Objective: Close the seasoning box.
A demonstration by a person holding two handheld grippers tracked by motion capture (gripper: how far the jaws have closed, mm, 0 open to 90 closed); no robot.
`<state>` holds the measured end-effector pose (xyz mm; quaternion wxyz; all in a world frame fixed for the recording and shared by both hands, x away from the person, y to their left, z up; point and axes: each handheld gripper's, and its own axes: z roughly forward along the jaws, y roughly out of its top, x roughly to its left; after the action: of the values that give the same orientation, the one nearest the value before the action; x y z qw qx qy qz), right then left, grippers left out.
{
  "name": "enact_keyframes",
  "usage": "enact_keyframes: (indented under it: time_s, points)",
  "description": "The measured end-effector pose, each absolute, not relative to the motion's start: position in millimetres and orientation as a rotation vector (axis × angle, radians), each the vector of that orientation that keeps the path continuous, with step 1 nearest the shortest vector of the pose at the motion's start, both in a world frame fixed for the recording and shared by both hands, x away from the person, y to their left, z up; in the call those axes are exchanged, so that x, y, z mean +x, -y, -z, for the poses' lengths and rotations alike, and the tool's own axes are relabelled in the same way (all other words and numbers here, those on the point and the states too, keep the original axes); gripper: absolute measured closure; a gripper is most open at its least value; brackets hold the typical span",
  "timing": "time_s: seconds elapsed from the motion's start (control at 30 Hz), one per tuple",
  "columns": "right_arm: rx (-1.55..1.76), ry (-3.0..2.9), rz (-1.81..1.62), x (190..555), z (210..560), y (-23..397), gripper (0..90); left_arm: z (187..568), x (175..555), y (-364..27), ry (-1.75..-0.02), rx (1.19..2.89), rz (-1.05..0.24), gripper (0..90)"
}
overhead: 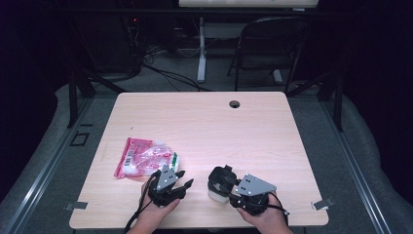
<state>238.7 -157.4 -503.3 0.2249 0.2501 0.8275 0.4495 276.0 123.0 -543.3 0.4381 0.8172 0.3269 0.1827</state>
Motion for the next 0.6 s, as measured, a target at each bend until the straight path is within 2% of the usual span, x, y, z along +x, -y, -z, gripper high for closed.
enact_keyframes:
  time_s: [0.6]
  points:
    - [0.688,-2.302,-1.242,238.8,507.1,155.6,60.8,544.2,277.0,-123.7,-0.817,2.034,-0.459,54.1]
